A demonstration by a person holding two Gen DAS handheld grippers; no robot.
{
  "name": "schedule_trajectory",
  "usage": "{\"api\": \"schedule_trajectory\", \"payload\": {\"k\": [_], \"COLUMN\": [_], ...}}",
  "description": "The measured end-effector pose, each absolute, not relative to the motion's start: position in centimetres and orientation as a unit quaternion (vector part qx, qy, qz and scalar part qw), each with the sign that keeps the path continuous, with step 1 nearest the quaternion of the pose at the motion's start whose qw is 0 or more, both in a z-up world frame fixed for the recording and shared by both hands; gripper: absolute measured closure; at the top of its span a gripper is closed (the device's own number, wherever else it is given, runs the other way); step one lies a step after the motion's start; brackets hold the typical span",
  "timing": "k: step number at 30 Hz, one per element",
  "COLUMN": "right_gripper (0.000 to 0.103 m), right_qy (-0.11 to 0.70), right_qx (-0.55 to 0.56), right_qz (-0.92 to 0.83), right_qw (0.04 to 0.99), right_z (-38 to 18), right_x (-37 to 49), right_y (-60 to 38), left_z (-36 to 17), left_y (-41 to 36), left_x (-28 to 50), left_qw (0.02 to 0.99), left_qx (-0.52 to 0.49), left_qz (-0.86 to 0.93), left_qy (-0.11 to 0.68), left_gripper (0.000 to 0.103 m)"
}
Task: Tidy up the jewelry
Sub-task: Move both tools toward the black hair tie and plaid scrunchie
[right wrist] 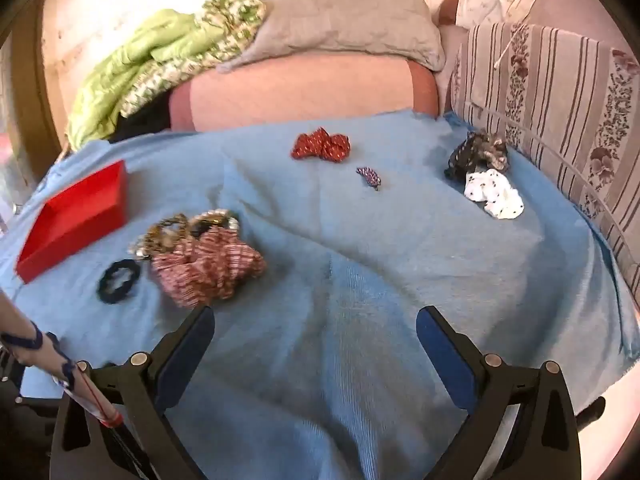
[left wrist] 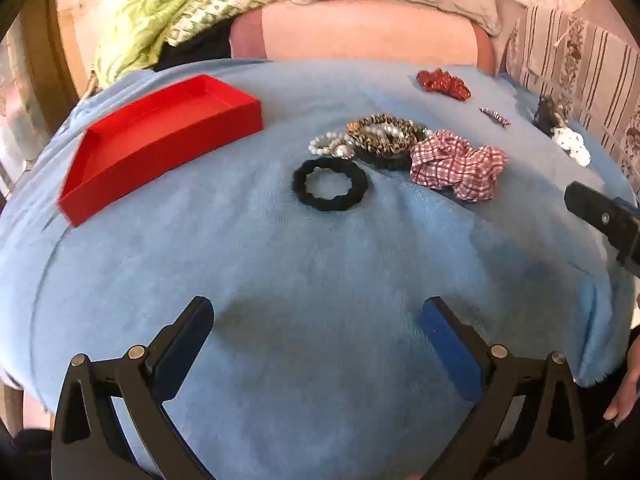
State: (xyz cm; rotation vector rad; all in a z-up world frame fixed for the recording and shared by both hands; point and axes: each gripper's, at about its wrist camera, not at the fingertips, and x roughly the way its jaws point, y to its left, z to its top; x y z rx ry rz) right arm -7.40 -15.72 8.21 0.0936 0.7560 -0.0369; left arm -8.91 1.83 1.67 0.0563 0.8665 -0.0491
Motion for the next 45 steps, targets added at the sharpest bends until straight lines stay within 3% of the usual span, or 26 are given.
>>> {"api": "schedule_trajectory", "payload": {"k": [19, 45], "right_gripper": [0.001, 0.001], "right_qy": [0.353, 0.371], "right_qx": [0.043, 0.052], "right_qz": [0.054, 0.066], "right_qw": [0.933, 0.925], "right_z": [12.2, 11.7], "right_x": [-13.2, -12.7], "right_y": [-11.9, -11.2], "left_z": [10.6, 9.8], "left_y": [5.8, 6.1], "left_x": [-15.1, -14.6], "left_qw": [0.947, 0.94], "left_qx": [-0.015, -0.006], "left_qz": [0.014, 0.023], "left_qy": [0.32, 0.341], "left_gripper": [0.0, 0.0]}}
